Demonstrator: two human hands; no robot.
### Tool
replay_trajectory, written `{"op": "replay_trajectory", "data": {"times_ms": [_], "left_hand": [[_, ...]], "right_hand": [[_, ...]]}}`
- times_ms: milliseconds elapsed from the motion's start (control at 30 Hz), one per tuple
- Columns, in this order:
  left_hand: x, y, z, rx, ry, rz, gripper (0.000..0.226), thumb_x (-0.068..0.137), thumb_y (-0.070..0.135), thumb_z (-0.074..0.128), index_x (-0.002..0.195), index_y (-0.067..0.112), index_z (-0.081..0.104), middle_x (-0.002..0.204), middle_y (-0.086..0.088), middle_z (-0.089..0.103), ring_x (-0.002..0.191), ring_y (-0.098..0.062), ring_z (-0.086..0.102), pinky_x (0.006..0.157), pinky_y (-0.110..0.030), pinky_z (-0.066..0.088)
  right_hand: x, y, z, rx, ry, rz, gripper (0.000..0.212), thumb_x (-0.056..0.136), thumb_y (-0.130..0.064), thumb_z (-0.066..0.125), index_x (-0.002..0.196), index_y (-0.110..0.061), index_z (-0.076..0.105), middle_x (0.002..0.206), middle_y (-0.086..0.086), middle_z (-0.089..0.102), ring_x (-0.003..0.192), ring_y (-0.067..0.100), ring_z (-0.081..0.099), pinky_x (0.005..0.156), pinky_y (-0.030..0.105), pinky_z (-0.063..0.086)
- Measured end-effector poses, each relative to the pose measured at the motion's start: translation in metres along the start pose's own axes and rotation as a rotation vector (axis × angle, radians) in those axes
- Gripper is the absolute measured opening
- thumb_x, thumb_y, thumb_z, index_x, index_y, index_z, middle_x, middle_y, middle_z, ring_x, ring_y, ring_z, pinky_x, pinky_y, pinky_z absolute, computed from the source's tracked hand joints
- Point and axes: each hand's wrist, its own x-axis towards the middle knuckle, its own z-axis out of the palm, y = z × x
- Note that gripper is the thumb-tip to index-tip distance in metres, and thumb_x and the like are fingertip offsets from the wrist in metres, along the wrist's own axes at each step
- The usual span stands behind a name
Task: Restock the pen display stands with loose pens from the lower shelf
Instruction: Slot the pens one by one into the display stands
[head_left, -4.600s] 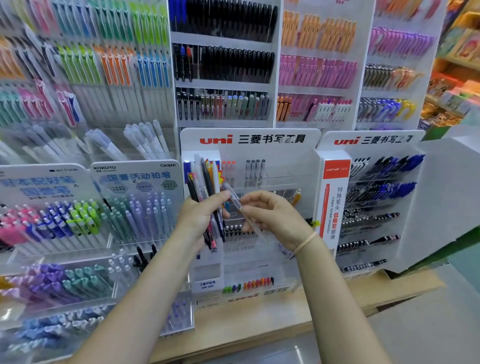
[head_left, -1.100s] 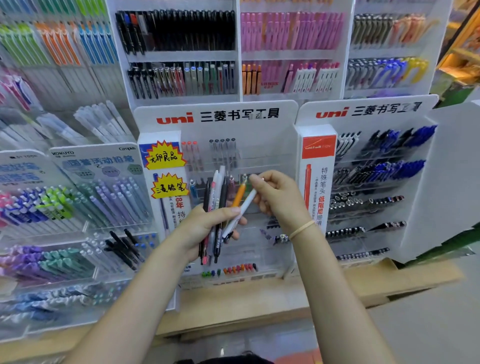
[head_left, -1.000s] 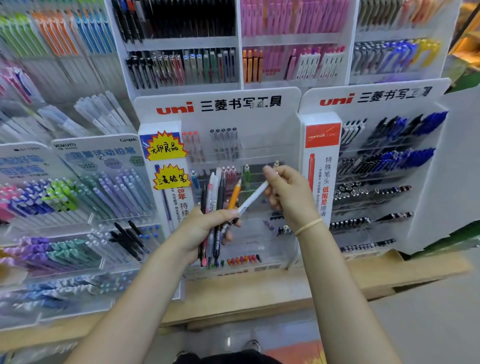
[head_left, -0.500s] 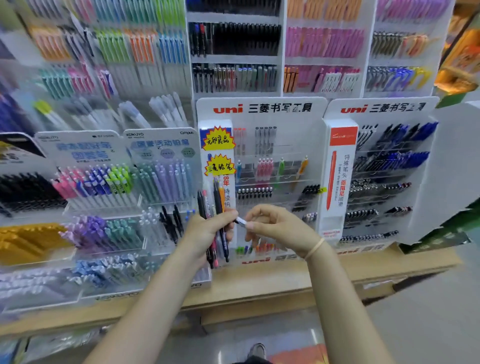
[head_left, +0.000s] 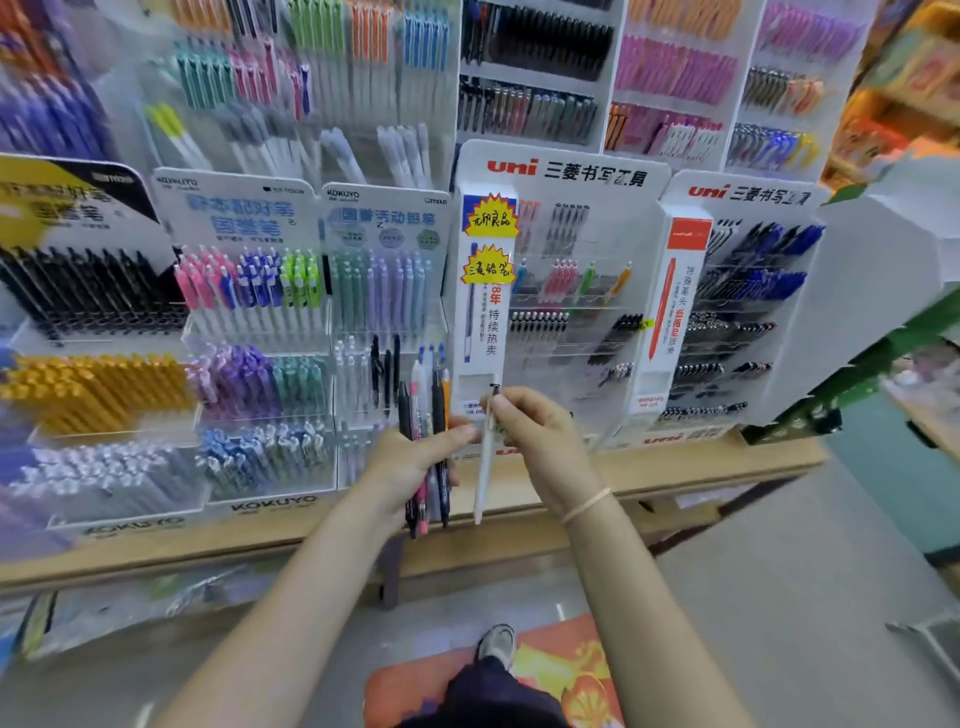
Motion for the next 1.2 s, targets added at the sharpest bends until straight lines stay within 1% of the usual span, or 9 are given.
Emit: {"op": "replay_trajectory", "data": {"times_ms": [67,133,300,400,600,800,900,1000,1200], "left_hand": [[-0.002,-0.003,0.000,0.014,-0.047,-0.013,0.034,0.061,0.034,0.086,0.089,0.016,0.078,0.054,-0.011,0.059,0.044,-0.018,0.055,0.055,-0.028,0.044],[-0.001,-0.004,0.001,0.026,-0.058,-0.009,0.019,0.071,0.024,0.085,0.087,0.017,0.077,0.056,-0.011,0.060,0.045,-0.018,0.056,0.056,-0.028,0.045],[0.010,0.002,0.013,0.024,-0.064,0.052,0.007,0.083,0.004,0.076,0.087,0.009,0.072,0.065,-0.002,0.070,0.047,-0.013,0.058,0.049,-0.025,0.050],[0.024,0.005,0.025,0.063,-0.074,0.057,0.008,0.083,0.005,0.077,0.087,0.009,0.071,0.066,-0.003,0.069,0.048,-0.014,0.057,0.049,-0.024,0.050],[0.068,0.004,0.075,0.114,-0.021,0.057,0.009,0.082,0.010,0.079,0.089,0.009,0.073,0.071,-0.009,0.071,0.050,-0.016,0.059,0.054,-0.028,0.052],[0.126,0.002,0.121,0.096,0.189,0.078,0.007,0.082,0.028,0.082,0.082,0.021,0.080,0.091,-0.020,0.075,0.057,-0.022,0.062,0.077,-0.044,0.056],[0.141,0.000,0.142,0.040,0.191,0.082,0.012,0.085,0.024,0.079,0.090,0.014,0.078,0.087,-0.010,0.075,0.055,-0.019,0.060,0.065,-0.034,0.053],[0.151,-0.003,0.161,0.000,0.211,0.063,0.012,0.085,0.021,0.079,0.092,0.012,0.075,0.078,-0.002,0.072,0.056,-0.019,0.059,0.063,-0.032,0.051],[0.165,-0.008,0.173,-0.003,0.238,0.017,0.014,0.085,0.024,0.079,0.091,0.012,0.074,0.073,-0.001,0.069,0.057,-0.019,0.059,0.061,-0.032,0.051]], "right_hand": [[-0.003,0.000,0.003,0.031,0.017,0.008,0.029,0.083,-0.042,0.068,0.095,-0.016,0.074,0.092,0.011,0.068,0.090,0.031,0.061,0.080,0.040,0.045],[-0.002,0.003,0.004,0.039,0.009,0.037,0.030,0.081,-0.045,0.069,0.098,-0.021,0.076,0.098,0.013,0.071,0.099,0.040,0.064,0.083,0.048,0.049],[0.014,0.000,-0.016,0.190,-0.020,0.096,0.033,0.092,-0.028,0.066,0.109,0.000,0.070,0.086,0.013,0.060,0.087,0.030,0.057,0.067,0.031,0.044],[0.031,-0.007,-0.038,0.191,-0.080,0.091,0.021,0.097,-0.018,0.061,0.105,0.001,0.068,0.084,0.007,0.062,0.074,0.019,0.055,0.062,0.028,0.045],[0.074,-0.012,-0.100,0.147,-0.157,0.101,0.011,0.094,-0.014,0.065,0.095,-0.006,0.073,0.079,0.006,0.067,0.073,0.019,0.062,0.065,0.029,0.050],[0.132,-0.034,-0.175,0.107,0.068,-0.107,0.008,0.093,-0.008,0.065,0.095,-0.012,0.072,0.080,-0.001,0.074,0.076,0.016,0.069,0.071,0.025,0.055],[0.154,-0.042,-0.206,0.100,0.169,-0.222,0.010,0.092,-0.007,0.067,0.095,-0.015,0.073,0.089,0.000,0.075,0.084,0.018,0.071,0.076,0.026,0.056],[0.172,-0.045,-0.225,0.095,0.179,-0.298,0.012,0.091,-0.007,0.068,0.094,-0.017,0.074,0.094,0.007,0.075,0.092,0.031,0.071,0.084,0.036,0.059],[0.202,-0.020,-0.217,-0.098,0.092,-0.253,0.013,0.088,-0.009,0.072,0.094,-0.020,0.075,0.091,0.000,0.076,0.092,0.021,0.072,0.086,0.036,0.059]]}}
